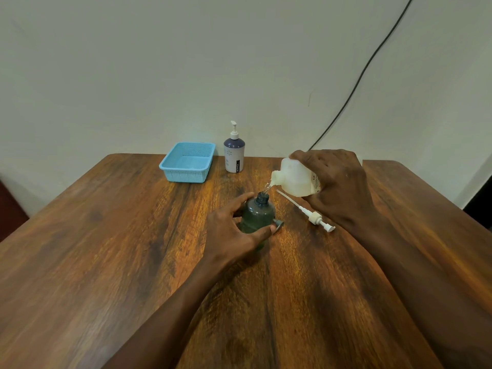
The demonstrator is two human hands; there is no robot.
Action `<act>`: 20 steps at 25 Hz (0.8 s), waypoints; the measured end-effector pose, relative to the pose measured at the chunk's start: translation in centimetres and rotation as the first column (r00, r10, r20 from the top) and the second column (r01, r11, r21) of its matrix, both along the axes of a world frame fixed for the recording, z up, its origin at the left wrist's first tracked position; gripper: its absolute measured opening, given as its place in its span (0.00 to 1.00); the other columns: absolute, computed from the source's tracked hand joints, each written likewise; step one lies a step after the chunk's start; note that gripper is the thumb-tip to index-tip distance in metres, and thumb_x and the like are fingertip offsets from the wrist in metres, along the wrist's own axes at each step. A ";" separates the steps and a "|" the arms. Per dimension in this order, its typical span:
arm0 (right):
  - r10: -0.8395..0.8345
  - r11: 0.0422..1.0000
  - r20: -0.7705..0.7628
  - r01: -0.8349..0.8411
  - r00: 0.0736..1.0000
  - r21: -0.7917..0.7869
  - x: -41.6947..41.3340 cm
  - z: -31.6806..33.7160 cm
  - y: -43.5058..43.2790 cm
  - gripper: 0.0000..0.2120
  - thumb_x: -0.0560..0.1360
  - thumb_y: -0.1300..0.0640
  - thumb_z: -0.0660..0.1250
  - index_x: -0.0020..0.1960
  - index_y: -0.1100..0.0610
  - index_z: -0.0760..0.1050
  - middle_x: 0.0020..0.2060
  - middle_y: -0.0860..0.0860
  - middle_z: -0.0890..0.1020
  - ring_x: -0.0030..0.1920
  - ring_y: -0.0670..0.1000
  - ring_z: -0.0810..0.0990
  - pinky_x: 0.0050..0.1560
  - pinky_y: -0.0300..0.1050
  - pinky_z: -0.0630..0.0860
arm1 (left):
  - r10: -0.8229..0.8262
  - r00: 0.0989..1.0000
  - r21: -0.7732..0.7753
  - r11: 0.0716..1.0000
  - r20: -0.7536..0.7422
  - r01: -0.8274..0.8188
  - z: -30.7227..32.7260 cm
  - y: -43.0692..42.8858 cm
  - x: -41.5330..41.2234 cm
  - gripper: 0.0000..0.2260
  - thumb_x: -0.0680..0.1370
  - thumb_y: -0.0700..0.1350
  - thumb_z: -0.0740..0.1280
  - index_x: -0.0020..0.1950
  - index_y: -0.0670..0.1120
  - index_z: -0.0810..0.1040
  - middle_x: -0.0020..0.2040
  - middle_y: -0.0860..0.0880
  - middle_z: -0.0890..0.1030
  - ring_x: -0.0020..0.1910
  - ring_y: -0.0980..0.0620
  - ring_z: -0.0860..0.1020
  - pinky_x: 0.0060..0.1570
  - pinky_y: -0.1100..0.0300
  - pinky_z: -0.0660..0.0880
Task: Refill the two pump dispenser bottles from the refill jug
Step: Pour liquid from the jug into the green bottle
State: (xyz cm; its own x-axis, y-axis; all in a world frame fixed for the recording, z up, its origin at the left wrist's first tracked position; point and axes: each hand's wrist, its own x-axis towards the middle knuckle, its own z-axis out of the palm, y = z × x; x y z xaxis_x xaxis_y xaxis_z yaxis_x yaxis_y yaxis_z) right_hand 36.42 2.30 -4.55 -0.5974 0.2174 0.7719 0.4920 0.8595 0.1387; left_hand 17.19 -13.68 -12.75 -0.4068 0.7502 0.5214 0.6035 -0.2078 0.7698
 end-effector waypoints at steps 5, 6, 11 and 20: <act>0.010 1.000 0.007 -0.010 1.000 0.004 0.0 -0.1 0.2 0.40 0.63 0.52 0.84 0.72 0.52 0.71 0.58 0.61 0.84 0.56 0.66 0.83 0.58 0.67 0.79 | -0.001 1.000 -0.005 1.000 0.008 0.001 -0.1 0.1 -0.1 0.41 0.64 0.66 0.77 0.74 0.54 0.74 0.67 0.53 0.81 0.61 0.58 0.80 0.54 0.69 0.79; 0.016 1.000 0.004 -0.016 1.000 0.003 0.0 -0.1 0.2 0.40 0.64 0.52 0.84 0.72 0.52 0.71 0.58 0.61 0.84 0.56 0.66 0.83 0.58 0.67 0.79 | 0.000 1.000 -0.007 1.000 0.006 0.000 -0.1 0.1 -0.1 0.41 0.64 0.66 0.77 0.74 0.54 0.74 0.67 0.53 0.81 0.61 0.58 0.80 0.54 0.69 0.79; 0.016 1.000 0.011 -0.016 1.000 0.009 -0.1 0.0 0.3 0.36 0.66 0.48 0.79 0.71 0.53 0.73 0.58 0.61 0.84 0.56 0.66 0.83 0.59 0.67 0.78 | 0.005 1.000 0.001 1.000 0.000 -0.005 -0.2 0.1 -0.2 0.41 0.64 0.65 0.78 0.74 0.54 0.74 0.66 0.54 0.81 0.60 0.59 0.80 0.54 0.69 0.79; 0.042 0.999 -0.003 -0.042 0.999 0.020 -0.1 0.3 0.0 0.35 0.65 0.49 0.79 0.70 0.54 0.73 0.57 0.62 0.84 0.55 0.67 0.83 0.58 0.67 0.78 | 0.001 1.000 -0.007 1.000 0.007 -0.001 -0.3 0.1 -0.1 0.40 0.64 0.65 0.77 0.74 0.54 0.74 0.66 0.53 0.81 0.61 0.58 0.80 0.57 0.59 0.82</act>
State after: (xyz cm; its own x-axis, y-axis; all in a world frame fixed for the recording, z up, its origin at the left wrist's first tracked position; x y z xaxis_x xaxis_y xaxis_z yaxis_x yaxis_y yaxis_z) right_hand 36.32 2.33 -4.25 -0.6030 0.1764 0.7780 0.4558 0.8765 0.1546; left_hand 17.05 -13.58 -13.03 -0.4112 0.7534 0.5131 0.5981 -0.2017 0.7756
